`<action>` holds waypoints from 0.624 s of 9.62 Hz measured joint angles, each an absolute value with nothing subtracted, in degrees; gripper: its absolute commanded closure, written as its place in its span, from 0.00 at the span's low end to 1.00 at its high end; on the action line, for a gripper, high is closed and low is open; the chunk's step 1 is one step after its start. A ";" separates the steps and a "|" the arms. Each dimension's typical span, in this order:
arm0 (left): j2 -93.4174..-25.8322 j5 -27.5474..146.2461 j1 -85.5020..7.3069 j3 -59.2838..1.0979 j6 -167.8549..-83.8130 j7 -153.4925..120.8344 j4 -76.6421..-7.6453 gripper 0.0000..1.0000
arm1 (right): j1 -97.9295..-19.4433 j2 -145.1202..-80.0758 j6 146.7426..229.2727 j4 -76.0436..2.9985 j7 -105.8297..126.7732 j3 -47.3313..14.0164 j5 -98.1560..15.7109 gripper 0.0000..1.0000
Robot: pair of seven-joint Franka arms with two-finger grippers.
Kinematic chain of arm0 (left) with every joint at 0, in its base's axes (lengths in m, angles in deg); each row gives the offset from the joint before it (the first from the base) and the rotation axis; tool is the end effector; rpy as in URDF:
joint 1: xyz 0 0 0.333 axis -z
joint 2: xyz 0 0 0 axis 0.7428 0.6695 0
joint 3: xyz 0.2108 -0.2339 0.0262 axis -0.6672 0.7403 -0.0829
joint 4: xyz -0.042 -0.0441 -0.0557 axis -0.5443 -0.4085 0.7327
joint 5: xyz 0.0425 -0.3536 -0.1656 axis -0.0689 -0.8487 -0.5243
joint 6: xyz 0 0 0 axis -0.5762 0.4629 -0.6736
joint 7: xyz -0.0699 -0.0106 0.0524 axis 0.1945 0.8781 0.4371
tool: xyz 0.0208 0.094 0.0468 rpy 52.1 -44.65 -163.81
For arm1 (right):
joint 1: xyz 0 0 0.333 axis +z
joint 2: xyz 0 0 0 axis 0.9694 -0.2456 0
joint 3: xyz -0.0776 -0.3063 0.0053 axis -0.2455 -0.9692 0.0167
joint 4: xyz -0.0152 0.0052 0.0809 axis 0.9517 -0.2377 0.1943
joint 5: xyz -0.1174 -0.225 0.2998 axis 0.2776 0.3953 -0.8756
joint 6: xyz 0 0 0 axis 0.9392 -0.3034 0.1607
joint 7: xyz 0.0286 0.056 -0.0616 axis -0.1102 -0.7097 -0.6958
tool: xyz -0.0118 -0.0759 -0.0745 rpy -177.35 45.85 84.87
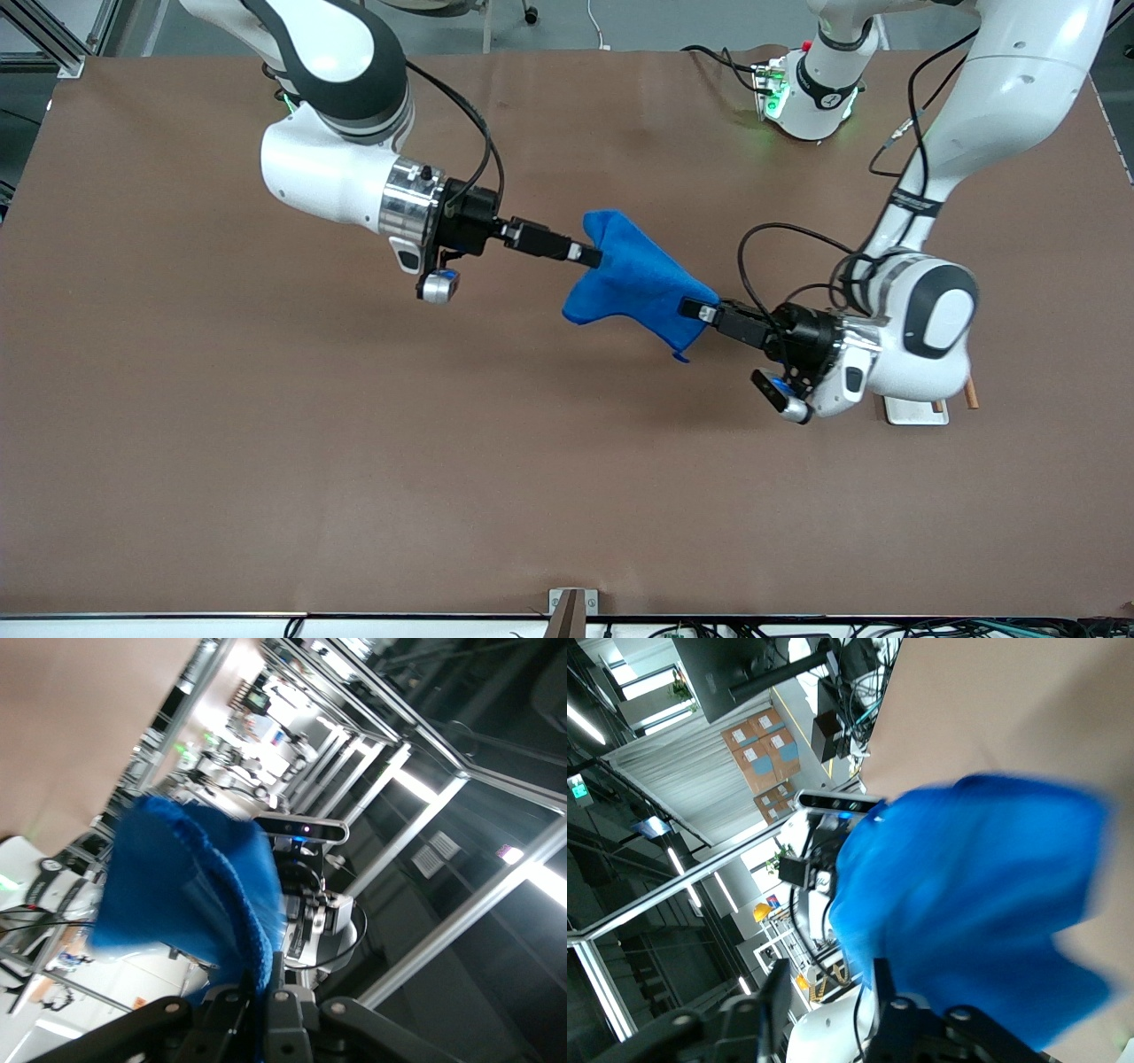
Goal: Right arm passes towel to left arm to hang
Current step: 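Open the right gripper and pull the towel away with the left gripper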
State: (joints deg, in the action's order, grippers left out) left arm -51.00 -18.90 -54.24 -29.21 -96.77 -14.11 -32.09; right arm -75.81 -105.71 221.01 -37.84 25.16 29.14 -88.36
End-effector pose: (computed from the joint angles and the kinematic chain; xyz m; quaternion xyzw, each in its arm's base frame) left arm 0.6535 -0.2056 0.3866 0.6360 0.1346 -0.3111 0.6932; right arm 0.5460 0.3807 0.4912 -0.7512 0.2733 0.0683 0.5969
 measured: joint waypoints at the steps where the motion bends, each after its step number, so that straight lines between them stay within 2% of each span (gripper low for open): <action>1: -51.77 -16.95 -54.18 -30.62 -96.95 -17.47 -30.64 1.00 | -77.64 -105.62 221.03 -39.06 24.95 29.05 -85.09 0.00; 4: -56.60 -2.58 -54.27 -36.77 -97.70 -25.02 -28.18 1.00 | -84.94 -104.06 214.38 -45.18 24.69 27.44 -69.76 0.00; 6: -59.65 12.07 -54.41 -40.44 -98.11 -25.84 -27.34 1.00 | -86.14 -102.92 204.42 -47.03 24.66 18.70 -54.85 0.00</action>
